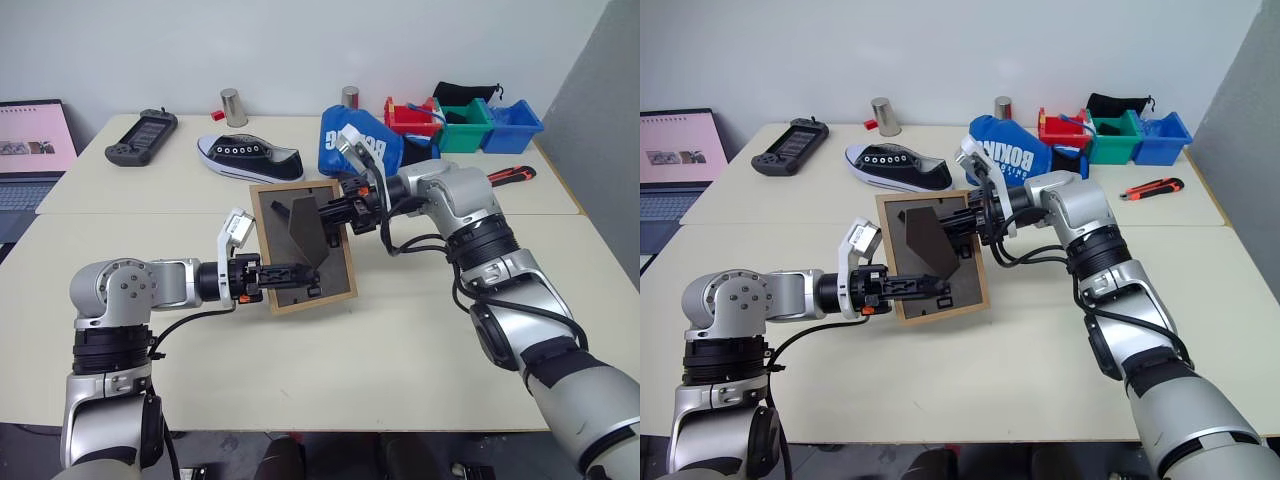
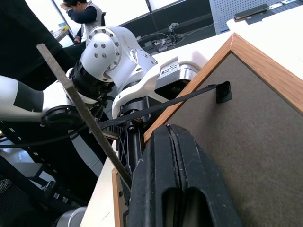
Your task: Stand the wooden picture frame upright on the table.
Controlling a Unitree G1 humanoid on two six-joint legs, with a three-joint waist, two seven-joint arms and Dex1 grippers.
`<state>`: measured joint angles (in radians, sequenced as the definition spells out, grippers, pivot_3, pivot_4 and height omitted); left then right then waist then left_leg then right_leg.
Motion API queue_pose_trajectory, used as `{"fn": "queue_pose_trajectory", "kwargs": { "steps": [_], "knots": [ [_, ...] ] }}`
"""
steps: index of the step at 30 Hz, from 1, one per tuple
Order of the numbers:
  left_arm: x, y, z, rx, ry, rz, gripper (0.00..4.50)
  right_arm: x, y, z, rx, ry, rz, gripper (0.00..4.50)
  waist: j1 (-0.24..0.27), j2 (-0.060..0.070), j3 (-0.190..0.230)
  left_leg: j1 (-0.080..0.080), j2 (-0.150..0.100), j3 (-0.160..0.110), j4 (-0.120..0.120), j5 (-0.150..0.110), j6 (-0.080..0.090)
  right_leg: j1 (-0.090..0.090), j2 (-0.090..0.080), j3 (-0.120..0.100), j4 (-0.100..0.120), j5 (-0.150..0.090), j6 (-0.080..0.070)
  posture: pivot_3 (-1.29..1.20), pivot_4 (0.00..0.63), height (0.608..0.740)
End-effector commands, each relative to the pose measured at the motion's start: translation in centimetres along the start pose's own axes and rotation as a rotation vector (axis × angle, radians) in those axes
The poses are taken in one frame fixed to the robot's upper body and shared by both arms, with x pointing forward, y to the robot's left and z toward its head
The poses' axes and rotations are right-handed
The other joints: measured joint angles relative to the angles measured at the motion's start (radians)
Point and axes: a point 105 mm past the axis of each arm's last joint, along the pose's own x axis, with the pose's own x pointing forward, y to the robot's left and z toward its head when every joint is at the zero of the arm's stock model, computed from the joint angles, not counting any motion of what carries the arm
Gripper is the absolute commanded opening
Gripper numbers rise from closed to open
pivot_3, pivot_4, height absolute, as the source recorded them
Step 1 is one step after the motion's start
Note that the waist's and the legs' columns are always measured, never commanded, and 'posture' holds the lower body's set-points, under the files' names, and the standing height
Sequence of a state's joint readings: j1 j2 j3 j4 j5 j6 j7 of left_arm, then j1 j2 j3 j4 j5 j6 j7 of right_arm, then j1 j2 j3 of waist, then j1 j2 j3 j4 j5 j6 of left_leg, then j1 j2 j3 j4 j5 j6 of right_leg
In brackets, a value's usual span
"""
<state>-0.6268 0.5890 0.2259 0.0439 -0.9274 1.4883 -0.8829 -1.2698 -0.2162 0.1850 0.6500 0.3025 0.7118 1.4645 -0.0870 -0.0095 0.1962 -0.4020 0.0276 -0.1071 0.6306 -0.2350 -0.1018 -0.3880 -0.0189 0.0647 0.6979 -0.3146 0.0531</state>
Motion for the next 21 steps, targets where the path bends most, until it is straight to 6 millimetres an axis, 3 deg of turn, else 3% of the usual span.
{"fn": "queue_pose_trajectory", "kwargs": {
  "steps": [1,6,10,13,21],
  "knots": [
    [-0.4,-0.6,0.8,0.036,-0.030,-0.004,1.31,-0.1,1.4,1.6,-0.040,-0.050,0.077,0.00,0.000,0.000,0.000,0.000,0.000,0.000,0.000,0.000,0.000,0.000,0.000,0.000,0.000,0.000,0.000,0.00,0.150,0.740],
    [-0.3,-0.6,0.9,0.038,-0.027,-0.005,1.31,-0.6,0.6,1.3,-0.038,-0.045,0.025,0.00,0.000,0.000,0.000,0.000,0.000,0.000,0.000,0.000,0.000,0.000,0.000,0.000,0.000,0.000,0.000,0.00,0.150,0.740],
    [-0.3,-0.6,1.0,0.043,-0.026,-0.006,1.31,-1.3,-1.9,0.6,-0.033,-0.047,-0.147,0.00,0.000,0.000,0.000,0.000,0.000,0.000,0.000,0.000,0.000,0.000,0.000,0.000,0.000,0.000,0.000,0.00,0.150,0.740],
    [-0.2,-0.6,1.0,0.043,-0.026,-0.006,1.31,-1.9,-2.7,0.3,-0.028,-0.047,-0.189,0.00,0.000,0.000,0.000,0.000,0.000,0.000,0.000,0.000,0.000,0.000,0.000,0.000,0.000,0.000,0.000,0.00,0.150,0.740],
    [-0.1,-0.6,1.0,0.045,-0.023,-0.010,1.31,-2.5,-3.0,-0.1,-0.024,-0.042,-0.202,0.00,0.000,0.000,0.000,0.000,0.000,0.000,0.000,0.000,0.000,0.000,0.000,0.000,0.000,0.000,0.000,0.00,0.150,0.740]
  ]
}}
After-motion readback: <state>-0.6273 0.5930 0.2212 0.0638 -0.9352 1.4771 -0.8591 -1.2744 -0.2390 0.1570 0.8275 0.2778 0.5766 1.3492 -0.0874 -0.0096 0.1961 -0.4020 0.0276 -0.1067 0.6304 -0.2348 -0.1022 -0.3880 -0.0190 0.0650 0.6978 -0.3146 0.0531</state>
